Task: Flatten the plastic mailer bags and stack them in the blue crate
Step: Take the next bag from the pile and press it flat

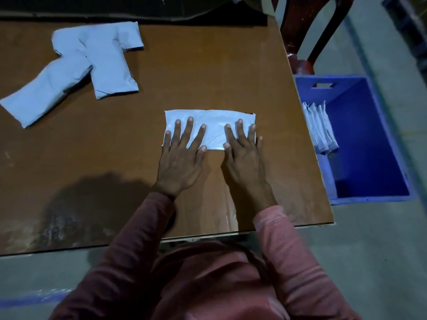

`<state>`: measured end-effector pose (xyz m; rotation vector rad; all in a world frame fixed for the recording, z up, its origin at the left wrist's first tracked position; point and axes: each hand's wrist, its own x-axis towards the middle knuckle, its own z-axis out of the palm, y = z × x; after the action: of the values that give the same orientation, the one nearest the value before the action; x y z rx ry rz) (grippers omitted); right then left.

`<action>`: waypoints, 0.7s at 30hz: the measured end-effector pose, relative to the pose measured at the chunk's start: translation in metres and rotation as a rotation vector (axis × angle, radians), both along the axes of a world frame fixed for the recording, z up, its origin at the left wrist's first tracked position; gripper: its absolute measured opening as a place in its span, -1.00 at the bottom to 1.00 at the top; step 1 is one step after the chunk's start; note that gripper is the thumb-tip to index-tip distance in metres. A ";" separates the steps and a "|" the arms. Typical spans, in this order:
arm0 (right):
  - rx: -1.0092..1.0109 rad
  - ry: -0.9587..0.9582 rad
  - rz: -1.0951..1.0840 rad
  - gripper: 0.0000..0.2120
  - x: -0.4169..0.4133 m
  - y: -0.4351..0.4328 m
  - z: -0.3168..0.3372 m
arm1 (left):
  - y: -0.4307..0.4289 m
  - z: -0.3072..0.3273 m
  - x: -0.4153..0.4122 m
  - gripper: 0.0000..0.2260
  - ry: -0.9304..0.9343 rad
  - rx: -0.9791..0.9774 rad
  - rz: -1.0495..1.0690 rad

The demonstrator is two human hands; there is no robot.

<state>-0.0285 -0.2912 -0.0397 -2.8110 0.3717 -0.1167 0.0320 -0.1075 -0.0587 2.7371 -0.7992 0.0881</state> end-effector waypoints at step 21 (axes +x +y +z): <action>-0.006 -0.175 -0.088 -0.50 0.032 -0.015 -0.012 | -0.035 0.004 0.030 -0.48 0.022 0.124 0.020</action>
<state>0.0033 -0.3059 -0.0518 -2.7630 0.4539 -0.3799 0.0616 -0.1424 -0.0545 2.8573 -0.7971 0.0131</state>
